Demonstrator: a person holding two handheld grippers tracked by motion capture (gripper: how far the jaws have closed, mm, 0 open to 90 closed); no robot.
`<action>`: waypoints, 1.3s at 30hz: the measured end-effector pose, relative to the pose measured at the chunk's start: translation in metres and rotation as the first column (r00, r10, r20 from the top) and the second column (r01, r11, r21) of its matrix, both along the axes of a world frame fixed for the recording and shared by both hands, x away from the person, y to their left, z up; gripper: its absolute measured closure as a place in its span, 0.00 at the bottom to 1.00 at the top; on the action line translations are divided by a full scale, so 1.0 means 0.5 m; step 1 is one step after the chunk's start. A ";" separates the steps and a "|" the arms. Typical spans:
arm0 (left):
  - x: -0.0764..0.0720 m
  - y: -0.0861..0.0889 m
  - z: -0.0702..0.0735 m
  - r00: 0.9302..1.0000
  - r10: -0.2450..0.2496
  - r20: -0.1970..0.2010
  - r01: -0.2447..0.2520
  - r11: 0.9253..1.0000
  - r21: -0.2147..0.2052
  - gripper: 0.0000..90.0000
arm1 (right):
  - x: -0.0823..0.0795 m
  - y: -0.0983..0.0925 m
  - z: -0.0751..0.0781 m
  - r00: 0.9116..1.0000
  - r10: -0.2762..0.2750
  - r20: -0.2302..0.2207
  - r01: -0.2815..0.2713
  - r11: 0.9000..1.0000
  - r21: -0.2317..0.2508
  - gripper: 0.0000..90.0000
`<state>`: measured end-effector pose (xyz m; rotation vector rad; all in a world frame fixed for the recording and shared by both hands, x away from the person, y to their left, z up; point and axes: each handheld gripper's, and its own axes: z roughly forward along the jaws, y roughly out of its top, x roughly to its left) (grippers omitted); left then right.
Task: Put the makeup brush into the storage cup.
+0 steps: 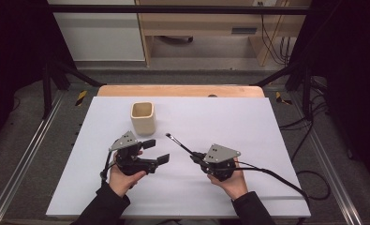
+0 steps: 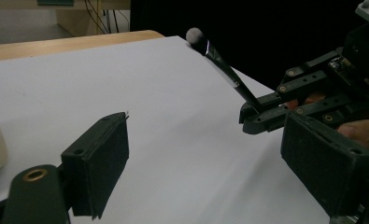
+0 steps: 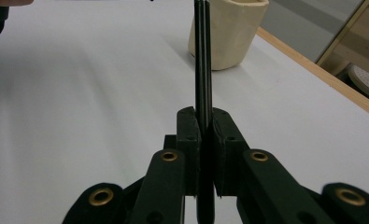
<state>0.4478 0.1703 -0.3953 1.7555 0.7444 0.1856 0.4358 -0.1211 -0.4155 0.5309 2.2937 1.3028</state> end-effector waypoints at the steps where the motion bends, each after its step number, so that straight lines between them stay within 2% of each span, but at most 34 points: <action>1: 0.001 -0.003 0.001 1.000 -0.004 0.001 0.004 1.000 -0.002 0.17 | 0.000 0.000 0.000 1.000 0.002 -0.002 -0.002 1.000 0.000 0.93; 13: 0.006 -0.035 0.009 0.999 -0.030 0.018 0.030 1.000 -0.007 0.18 | -0.001 0.002 -0.002 1.000 0.004 -0.003 -0.004 1.000 0.012 0.93; 26: 0.015 -0.053 0.014 0.999 -0.042 0.020 0.042 0.999 -0.028 0.22 | 0.000 0.005 -0.004 1.000 0.010 -0.008 -0.010 0.999 0.036 0.93; 39: 0.020 -0.065 0.010 0.999 -0.043 0.006 0.043 0.998 -0.043 0.33 | 0.000 0.008 -0.005 1.000 0.023 -0.012 -0.022 0.998 0.050 0.93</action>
